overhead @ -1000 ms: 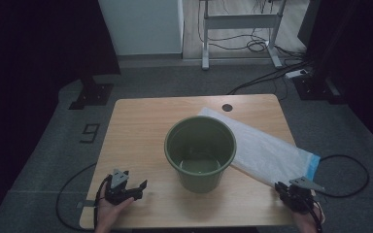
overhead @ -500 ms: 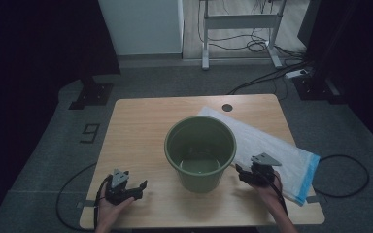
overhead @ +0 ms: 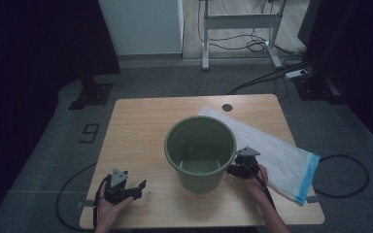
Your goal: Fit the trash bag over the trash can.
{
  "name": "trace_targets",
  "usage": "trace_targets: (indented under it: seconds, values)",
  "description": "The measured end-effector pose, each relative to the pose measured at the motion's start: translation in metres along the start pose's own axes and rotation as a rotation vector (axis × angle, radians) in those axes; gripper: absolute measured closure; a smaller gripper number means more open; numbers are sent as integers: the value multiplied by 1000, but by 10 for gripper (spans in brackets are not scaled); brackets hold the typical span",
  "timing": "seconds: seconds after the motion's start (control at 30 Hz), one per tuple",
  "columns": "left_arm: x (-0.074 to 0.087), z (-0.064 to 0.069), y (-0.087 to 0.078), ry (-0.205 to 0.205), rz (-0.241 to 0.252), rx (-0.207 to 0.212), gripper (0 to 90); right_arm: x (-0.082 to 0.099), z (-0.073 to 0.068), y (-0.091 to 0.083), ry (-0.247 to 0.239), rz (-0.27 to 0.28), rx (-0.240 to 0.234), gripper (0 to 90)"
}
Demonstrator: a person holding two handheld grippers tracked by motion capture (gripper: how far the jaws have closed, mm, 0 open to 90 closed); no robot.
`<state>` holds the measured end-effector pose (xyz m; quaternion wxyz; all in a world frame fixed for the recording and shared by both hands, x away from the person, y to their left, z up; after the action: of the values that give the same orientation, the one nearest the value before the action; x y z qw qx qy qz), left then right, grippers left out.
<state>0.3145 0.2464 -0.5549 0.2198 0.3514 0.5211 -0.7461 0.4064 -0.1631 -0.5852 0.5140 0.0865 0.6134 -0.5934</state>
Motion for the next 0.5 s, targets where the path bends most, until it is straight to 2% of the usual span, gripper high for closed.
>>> trace_targets:
  seconds: [0.07,0.1,0.13,0.17,0.2,0.23,0.27,0.3,0.4,0.43,0.5]
  values:
    - [0,0,0,-1,-2,-1,162,0,2,0,12,6,-8,455]
    - [1,0,0,-1,-2,-2,162,0,4,0,14,11,-2,554]
    - [1,-1,0,-1,-3,-2,161,1,5,0,20,10,2,597]
    - [1,-1,0,-2,-4,-3,161,1,5,0,20,10,2,597]
    - [1,-1,0,-5,-2,-5,162,1,7,0,27,10,4,641]
    - [1,-1,0,-6,-3,-5,162,3,11,-1,33,5,22,724]
    - [1,-1,0,-6,-3,-5,162,3,11,-1,33,5,22,724]
    - [1,-1,0,-5,-4,-7,162,4,15,-1,38,3,38,795]
    - [1,-1,1,-2,-7,-8,162,5,17,-1,40,5,41,846]
    - [1,-2,1,-2,-7,-10,162,5,18,-2,41,21,48,867]
    - [2,-2,2,-2,-12,-12,163,4,22,-7,93,60,53,884]
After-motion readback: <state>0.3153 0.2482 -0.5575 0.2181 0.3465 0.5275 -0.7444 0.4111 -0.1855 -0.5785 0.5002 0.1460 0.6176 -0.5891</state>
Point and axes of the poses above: each handheld gripper's, and its own axes: y roughly forward along the jaws, x roughly out of its underside, z roughly to its right, the point moved 5 cm from there along y, roughly forward along the jaws, and after that the axes turned 15 degrees about -y, right-handed, at the moved point
